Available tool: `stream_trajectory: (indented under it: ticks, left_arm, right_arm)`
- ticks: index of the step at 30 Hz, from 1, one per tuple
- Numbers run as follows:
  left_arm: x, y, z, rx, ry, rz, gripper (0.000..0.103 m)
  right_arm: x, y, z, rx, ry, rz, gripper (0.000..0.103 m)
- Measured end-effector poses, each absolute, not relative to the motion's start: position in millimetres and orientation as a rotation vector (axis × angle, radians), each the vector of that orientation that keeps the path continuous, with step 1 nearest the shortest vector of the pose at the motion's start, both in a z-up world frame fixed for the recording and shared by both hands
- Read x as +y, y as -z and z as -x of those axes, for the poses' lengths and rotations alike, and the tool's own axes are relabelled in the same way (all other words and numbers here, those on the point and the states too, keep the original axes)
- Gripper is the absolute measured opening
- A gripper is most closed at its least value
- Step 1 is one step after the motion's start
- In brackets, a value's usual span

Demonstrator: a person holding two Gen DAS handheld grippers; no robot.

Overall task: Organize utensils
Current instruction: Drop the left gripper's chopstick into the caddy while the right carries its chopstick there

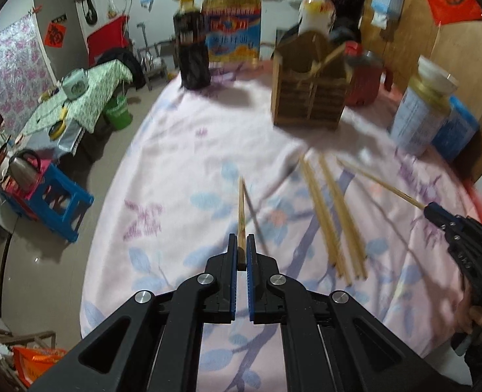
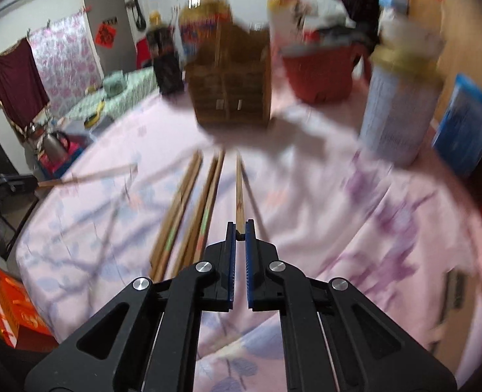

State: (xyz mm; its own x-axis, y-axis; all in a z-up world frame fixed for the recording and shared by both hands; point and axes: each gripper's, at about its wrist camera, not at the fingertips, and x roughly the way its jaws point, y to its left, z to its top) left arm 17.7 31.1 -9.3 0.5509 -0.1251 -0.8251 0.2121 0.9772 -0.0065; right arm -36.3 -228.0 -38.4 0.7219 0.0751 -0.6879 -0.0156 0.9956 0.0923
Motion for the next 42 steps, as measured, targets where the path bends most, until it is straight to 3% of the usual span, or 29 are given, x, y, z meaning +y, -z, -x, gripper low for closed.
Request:
stream_trajectory:
  ticks: [9, 25, 42]
  left_arm:
    - [21, -56, -24, 0.829, 0.296, -0.027, 0.006]
    - [17, -58, -42, 0.842, 0.36, -0.023, 0.006]
    - [-18, -163, -162, 0.657, 0.471, -0.102, 0.006]
  right_arm:
    - [-243, -42, 54, 0.599, -0.034, -0.121, 0.006]
    - [-253, -48, 67, 0.612, 0.049, -0.167, 0.006]
    - [-255, -59, 79, 0.587, 0.158, -0.208, 0.006]
